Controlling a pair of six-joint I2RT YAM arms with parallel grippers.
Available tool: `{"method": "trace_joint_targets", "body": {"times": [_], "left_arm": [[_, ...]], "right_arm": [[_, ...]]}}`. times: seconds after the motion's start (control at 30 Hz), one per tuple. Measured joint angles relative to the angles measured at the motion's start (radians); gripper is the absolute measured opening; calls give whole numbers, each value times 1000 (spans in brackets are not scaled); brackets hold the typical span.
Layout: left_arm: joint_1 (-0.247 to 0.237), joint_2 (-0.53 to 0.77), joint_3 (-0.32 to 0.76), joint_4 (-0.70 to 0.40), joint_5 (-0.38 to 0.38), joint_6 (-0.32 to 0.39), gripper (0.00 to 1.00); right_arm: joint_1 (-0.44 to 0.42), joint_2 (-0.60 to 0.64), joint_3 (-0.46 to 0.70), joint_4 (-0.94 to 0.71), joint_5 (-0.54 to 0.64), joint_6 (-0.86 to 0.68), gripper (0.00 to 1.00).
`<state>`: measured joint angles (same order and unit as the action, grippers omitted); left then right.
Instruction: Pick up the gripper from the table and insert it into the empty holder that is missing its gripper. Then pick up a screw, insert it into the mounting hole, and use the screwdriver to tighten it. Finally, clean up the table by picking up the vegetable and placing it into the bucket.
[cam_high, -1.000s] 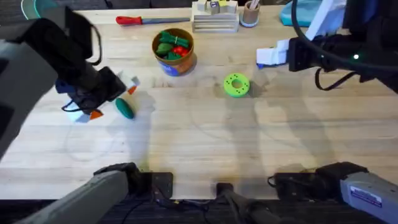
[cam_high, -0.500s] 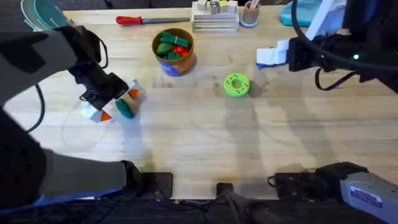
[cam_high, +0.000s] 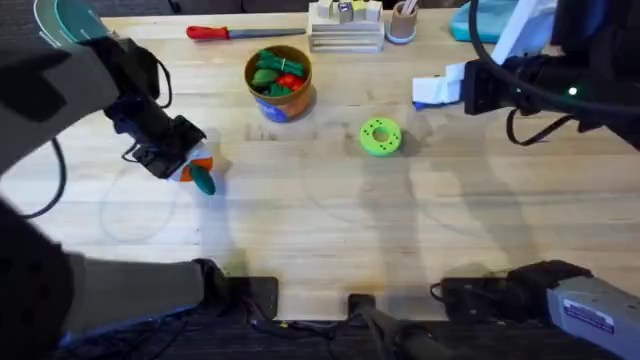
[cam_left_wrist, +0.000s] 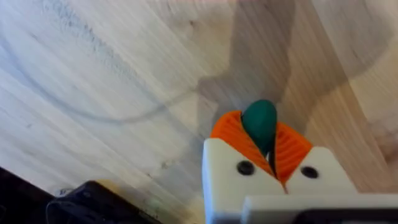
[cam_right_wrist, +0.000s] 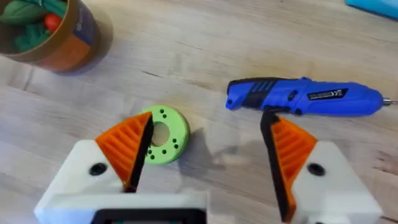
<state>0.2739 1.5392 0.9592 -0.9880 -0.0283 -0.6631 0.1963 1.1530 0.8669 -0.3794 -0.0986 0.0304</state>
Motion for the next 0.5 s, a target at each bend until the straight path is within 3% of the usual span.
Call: {"method": "trace_joint_targets", "body": {"times": [0.17,0.37,0.5], "left_arm": [[-44,-145,90,-30,53,-1,24],[-189,-308,163,223,136,-20,23],[-306,-311,166,357,166,-21,23]], "right_arm": [[0,0,0,1,0,0,991],[0,0,0,1,-1,42,991],[0,0,0,0,-38,62,991]]}}
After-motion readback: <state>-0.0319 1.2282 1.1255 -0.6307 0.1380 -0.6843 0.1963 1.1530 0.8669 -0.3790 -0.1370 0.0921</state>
